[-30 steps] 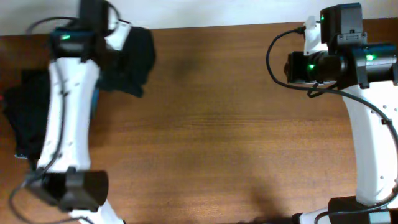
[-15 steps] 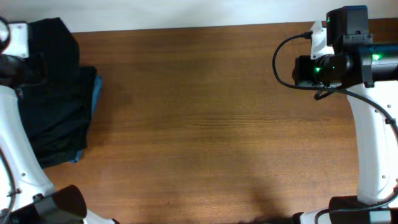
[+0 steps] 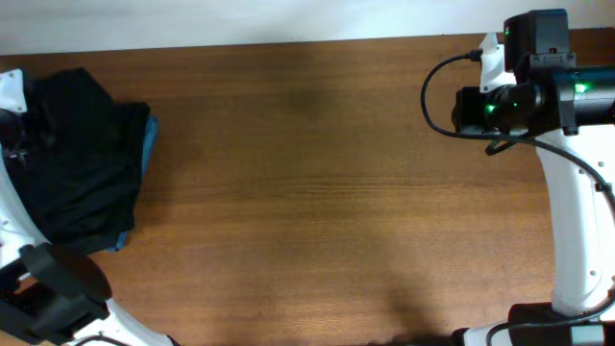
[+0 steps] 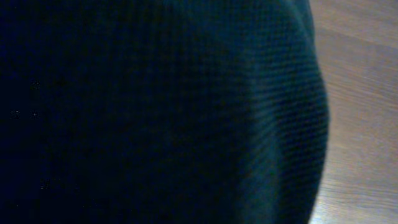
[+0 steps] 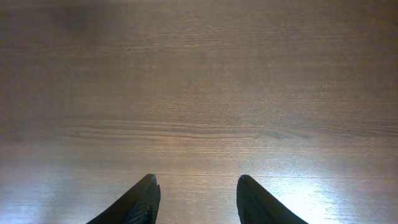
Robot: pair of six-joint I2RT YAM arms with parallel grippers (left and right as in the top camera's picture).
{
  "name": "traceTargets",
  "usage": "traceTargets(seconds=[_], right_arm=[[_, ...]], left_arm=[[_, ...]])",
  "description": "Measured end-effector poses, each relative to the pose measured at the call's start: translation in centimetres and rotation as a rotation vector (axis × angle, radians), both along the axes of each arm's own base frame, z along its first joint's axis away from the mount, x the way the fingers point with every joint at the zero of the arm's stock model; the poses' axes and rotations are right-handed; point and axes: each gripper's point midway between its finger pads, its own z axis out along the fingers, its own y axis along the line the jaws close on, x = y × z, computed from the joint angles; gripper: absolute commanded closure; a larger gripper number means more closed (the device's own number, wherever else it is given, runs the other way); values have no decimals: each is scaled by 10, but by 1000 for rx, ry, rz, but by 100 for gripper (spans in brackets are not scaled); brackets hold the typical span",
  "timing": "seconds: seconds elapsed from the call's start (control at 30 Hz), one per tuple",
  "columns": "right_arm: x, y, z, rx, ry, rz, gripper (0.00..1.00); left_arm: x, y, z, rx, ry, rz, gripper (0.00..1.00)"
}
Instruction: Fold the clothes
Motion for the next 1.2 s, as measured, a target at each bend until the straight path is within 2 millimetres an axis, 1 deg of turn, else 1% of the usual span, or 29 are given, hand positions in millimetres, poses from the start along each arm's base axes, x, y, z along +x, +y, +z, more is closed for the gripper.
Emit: traceTargets(seconds=[0.2,0.23,0.3,0.37,0.4,0.5,0.6,0.67,0.73,0.83,0.93,0.97,1.0,1.1,1.2], right_arm=[[-1,0,0,0,4,0,55],[-1,0,-1,0,6,0,55],[-3,0,-1,0,12,0,55],[-3,0,-2,0,13,0,55],[-3,0,-2,0,14,0,55],[-3,0,-2,0,15,0,55],[-3,0,-2,0,15,0,55],[-3,0,-2,0,15,0,54],[-3,0,-2,0,15,0,54],[-3,0,-2,0,15,0,54],[-3,0,-2,0,16,1,54],[-3,0,-3,0,18,0,54],[-4,0,-4,0,21,0,54],[-4,0,-8,0,35,0,54],[-5,0,-17,0,62,0,54]], left_arm=[[-13,28,-10,-13,20,67,99],[-16,34,-11,-15,21,81,85],[-21,41,-12,-16,22,101,66],[-27,49,-12,-17,22,123,36],[-29,53,-12,-16,22,130,31],[-36,63,-12,-16,23,159,23],[-40,68,-12,-17,23,180,20],[-41,69,-12,-18,24,183,15],[-41,69,-12,-19,23,185,1],[-44,74,-13,-8,38,233,1],[-60,90,-15,61,103,362,1],[-68,97,-16,87,133,427,1],[-73,100,-16,100,150,460,1],[-83,109,-15,143,178,542,1],[-89,115,-14,175,192,594,1]])
